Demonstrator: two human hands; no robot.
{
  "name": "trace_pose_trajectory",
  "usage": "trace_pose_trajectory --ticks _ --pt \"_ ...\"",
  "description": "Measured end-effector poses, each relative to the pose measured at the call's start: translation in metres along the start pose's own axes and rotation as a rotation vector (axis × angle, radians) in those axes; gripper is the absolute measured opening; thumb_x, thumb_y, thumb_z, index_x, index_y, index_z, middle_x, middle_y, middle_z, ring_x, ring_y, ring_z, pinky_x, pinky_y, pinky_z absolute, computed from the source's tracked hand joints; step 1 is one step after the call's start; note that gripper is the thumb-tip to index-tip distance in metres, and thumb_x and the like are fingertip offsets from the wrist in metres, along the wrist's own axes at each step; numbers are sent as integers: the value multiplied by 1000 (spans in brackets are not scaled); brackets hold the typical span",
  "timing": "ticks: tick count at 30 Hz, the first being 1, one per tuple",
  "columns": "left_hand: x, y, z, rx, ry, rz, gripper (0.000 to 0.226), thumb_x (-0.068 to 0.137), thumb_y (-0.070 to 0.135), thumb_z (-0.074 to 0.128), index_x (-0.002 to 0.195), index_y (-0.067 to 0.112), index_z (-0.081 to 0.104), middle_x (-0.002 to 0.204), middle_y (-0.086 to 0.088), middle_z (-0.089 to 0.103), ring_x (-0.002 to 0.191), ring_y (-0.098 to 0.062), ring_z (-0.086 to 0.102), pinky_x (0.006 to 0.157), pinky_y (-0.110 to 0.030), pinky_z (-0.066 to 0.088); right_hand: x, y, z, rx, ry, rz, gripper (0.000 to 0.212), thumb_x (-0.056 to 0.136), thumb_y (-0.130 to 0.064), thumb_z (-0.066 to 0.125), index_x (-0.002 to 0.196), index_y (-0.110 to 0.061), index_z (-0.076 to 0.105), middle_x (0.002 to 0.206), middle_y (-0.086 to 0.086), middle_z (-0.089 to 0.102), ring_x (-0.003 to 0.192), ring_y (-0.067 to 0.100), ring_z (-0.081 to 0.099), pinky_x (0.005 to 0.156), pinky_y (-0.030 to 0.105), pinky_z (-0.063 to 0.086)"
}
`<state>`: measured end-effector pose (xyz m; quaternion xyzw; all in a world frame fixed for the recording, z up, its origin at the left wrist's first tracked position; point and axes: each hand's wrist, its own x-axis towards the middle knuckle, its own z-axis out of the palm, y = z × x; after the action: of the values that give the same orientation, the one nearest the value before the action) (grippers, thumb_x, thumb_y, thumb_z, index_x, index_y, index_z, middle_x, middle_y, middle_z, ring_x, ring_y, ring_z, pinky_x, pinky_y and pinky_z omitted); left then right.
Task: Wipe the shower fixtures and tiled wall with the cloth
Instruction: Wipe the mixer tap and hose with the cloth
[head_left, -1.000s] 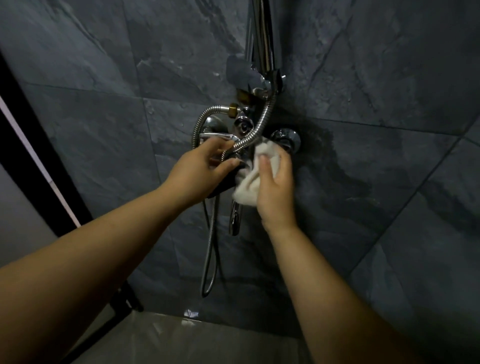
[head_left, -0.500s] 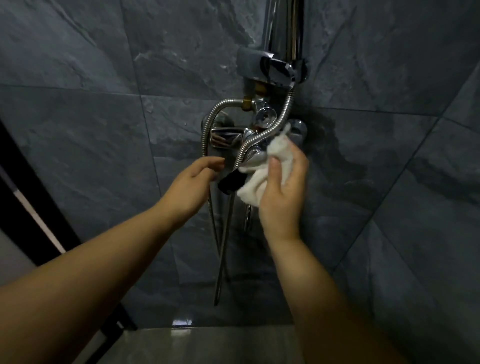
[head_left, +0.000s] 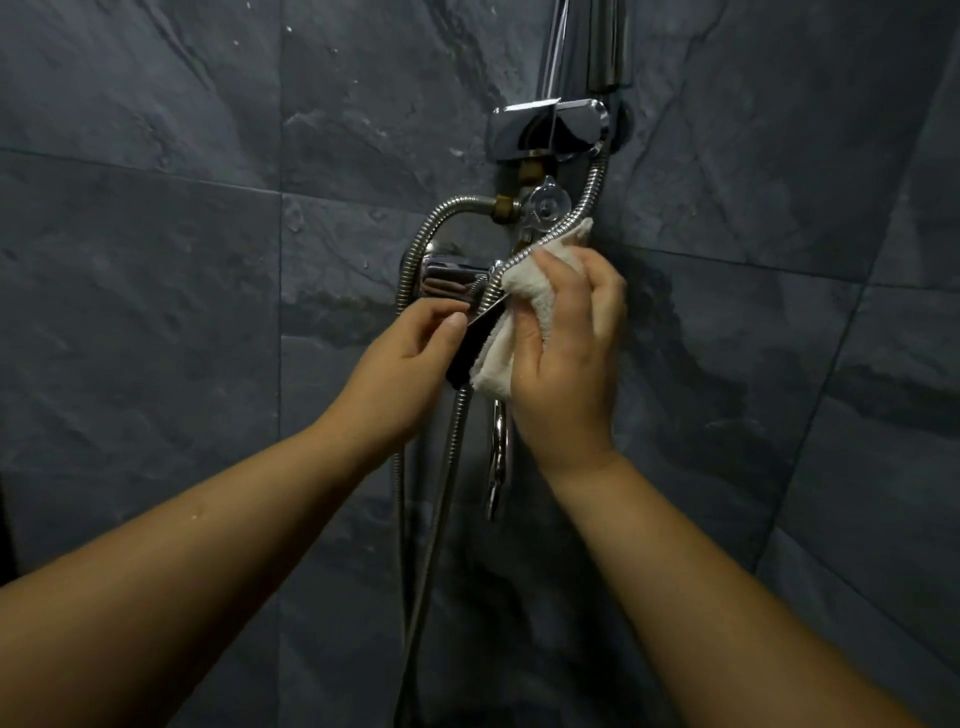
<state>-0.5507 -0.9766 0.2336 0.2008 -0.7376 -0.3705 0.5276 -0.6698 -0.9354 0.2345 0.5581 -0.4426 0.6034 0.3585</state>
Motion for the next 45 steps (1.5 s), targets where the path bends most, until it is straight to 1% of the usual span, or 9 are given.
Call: trace_pose_trajectory --ticks 8,18,22,25,28,32,36,42,45 --pt "-5 -24 -3 -29 83 177 18 97 30 43 99 24 60 102 -3 64 92 -17 60 74 -30 48 -19 41 15 -148 18 -457 36 86 -28 52 121 -27 42 132 3 30 131 37 18 106 54 28" --pt "-22 -56 24 115 328 534 24 99 27 39 119 21 50 116 -2 54 103 -14 52 93 -34 45 -62 76 19 -133 -105 -880 25 93 -25 50 111 -10 59 114 18 61 117 36 48 93 56 43" --pt "-20 -58 24 568 337 660 56 86 39 36 139 25 39 147 2 33 134 -18 33 111 -40 29 -78 100 -8 179 -92 -642 26 90 -20 53 116 -14 58 118 6 58 117 21 51 100 33 42" --pt "-11 -54 16 994 330 696 57 93 36 41 146 32 23 157 7 11 143 -21 14 114 -42 22 -68 105 -23 290 -55 -276 33 87 -19 58 117 -29 49 110 -15 55 99 0 56 86 13 45" --pt "-7 -45 9 1220 354 745 55 96 34 38 147 32 17 157 10 7 145 -20 7 114 -42 20 -47 101 -13 279 -92 -134 27 84 -27 55 111 -25 49 100 -9 59 89 9 60 76 21 48" --pt "-12 -36 10 1252 322 754 64 83 41 28 145 27 27 154 8 21 143 -24 19 110 -45 31 -34 85 15 202 -58 -100 28 85 -15 63 110 -3 63 115 12 58 108 26 56 93 15 38" --pt "-7 -40 8 1243 343 789 63 82 36 33 144 24 31 153 6 26 140 -27 28 105 -48 38 -55 79 24 221 -263 -24 39 93 -30 56 130 -17 54 140 8 47 128 21 44 106 28 34" --pt "2 -50 12 1189 371 839 61 85 36 22 142 17 38 151 0 33 135 -31 37 100 -50 42 -62 88 -31 180 -649 23 11 93 -22 55 101 -21 62 91 -4 65 79 1 58 67 9 42" --pt "5 -54 12 1151 382 869 59 85 33 26 139 15 42 149 -1 36 131 -32 42 97 -50 44 -55 84 -44 274 -482 3 9 92 -15 57 96 -21 62 86 -7 63 73 -7 57 68 7 43"
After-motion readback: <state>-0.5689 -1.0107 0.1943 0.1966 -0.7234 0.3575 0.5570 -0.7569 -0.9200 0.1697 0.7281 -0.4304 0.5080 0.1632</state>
